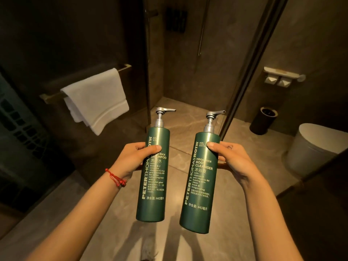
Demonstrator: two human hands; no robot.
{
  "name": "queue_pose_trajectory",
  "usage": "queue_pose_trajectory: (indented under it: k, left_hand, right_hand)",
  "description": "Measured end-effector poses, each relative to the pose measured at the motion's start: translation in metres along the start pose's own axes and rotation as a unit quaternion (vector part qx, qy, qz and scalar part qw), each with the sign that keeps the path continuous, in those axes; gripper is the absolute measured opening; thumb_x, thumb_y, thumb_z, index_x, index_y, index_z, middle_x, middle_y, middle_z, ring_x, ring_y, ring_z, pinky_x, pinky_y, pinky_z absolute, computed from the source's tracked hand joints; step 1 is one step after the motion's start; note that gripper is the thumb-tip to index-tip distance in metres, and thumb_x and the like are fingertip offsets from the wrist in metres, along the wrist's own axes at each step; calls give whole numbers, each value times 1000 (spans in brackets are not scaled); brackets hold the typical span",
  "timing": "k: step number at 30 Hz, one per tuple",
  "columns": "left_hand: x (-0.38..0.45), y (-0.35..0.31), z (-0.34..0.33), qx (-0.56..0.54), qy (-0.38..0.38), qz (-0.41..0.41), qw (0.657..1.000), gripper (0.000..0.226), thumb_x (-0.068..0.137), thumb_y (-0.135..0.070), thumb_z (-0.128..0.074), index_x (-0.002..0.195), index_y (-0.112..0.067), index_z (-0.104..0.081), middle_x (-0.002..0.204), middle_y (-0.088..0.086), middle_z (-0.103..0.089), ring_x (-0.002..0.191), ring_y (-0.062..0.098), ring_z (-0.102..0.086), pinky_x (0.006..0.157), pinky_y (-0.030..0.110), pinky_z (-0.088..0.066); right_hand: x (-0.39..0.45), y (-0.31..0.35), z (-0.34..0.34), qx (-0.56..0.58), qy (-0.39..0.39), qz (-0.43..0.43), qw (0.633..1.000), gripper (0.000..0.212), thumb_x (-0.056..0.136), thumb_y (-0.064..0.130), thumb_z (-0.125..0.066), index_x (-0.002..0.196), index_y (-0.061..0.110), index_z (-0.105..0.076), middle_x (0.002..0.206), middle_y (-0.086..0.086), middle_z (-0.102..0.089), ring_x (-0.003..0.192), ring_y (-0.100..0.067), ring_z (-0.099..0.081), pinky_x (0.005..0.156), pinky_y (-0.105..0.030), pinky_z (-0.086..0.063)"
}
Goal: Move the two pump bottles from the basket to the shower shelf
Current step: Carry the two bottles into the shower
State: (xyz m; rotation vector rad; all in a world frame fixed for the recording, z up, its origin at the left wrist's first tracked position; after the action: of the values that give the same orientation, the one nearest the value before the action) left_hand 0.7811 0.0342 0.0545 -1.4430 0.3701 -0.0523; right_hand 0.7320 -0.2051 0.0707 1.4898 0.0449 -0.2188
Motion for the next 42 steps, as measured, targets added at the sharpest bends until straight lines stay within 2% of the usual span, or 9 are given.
queue_pose_trajectory:
  k: [3,13,19,23,26,31,35,38,42]
  left_hand:
    - [70,-13,10,2,16,1,1000,12,70,-24,-69,63,-14,-65,49,-7,-66,48,4,-61,44,13,-45]
    - [280,-56,16,20,74,12,997,11,71,-23,-68,65,-15,-65,48,-8,-66,46,1,-60,41,10,-41]
    - [415,-76,1,5,80,6,997,7,74,-19,-66,77,-13,-65,52,-8,-69,47,2,-62,40,10,-41]
    - [499,-101,-6,-9,71,24,997,22,70,-25,-69,84,-9,-64,55,-6,-68,47,3,-61,42,13,-43]
    - [558,-121,-5,-11,59,34,998,40,55,-38,-70,86,-12,-65,71,-2,-70,63,10,-66,56,23,-48]
    - [650,-144,-12,-26,58,36,997,45,50,-40,-70,88,-16,-65,79,-2,-71,68,8,-68,56,21,-49]
    - [730,-157,-18,-19,59,26,998,28,62,-30,-71,86,-16,-64,82,0,-70,70,10,-68,57,22,-50]
    - [792,-174,-16,-23,46,11,999,18,67,-24,-71,81,-16,-66,73,-2,-70,63,8,-68,52,19,-52]
    - [869,-204,-1,-11,16,-11,1000,19,67,-23,-72,82,-13,-67,75,1,-70,65,12,-67,57,23,-53]
  right_hand:
    - [61,8,-1,10,-22,-4,1000,22,64,34,-72,75,15,-73,66,4,-73,64,-9,-67,52,-19,-51]
    - [250,31,22,14,-74,-6,997,18,70,32,-71,81,19,-73,66,8,-73,65,-6,-67,53,-17,-50]
    - [381,42,58,7,-75,0,997,18,69,32,-71,84,23,-73,76,7,-76,75,-9,-70,56,-17,-52]
    - [468,63,85,0,-64,0,998,15,71,30,-71,85,25,-73,78,8,-76,78,-8,-70,56,-16,-52]
    - [527,82,103,0,-63,4,998,13,71,30,-71,83,27,-73,80,8,-76,79,-8,-70,59,-18,-54]
    - [616,101,124,-3,-60,11,998,17,74,29,-68,90,24,-71,79,11,-75,78,-4,-68,53,-13,-49]
    - [690,111,140,-2,-68,21,997,20,74,30,-68,93,24,-70,82,12,-75,81,-3,-68,53,-13,-49]
    - [752,125,146,0,-76,31,997,17,74,28,-68,91,24,-70,78,14,-75,78,0,-67,52,-11,-48]
    - [836,155,148,-5,-77,41,996,24,72,30,-70,95,22,-69,85,7,-74,80,-3,-68,54,-13,-50]
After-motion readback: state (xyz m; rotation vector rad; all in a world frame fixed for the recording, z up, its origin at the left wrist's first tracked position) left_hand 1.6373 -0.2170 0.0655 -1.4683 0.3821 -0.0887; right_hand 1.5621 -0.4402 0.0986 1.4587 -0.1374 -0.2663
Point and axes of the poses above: each hand's wrist, its own x-axis towards the middle knuckle, its own z-axis out of the back of the hand, y = z × x, the point moved 4 cm from there along x, towards the middle knuckle
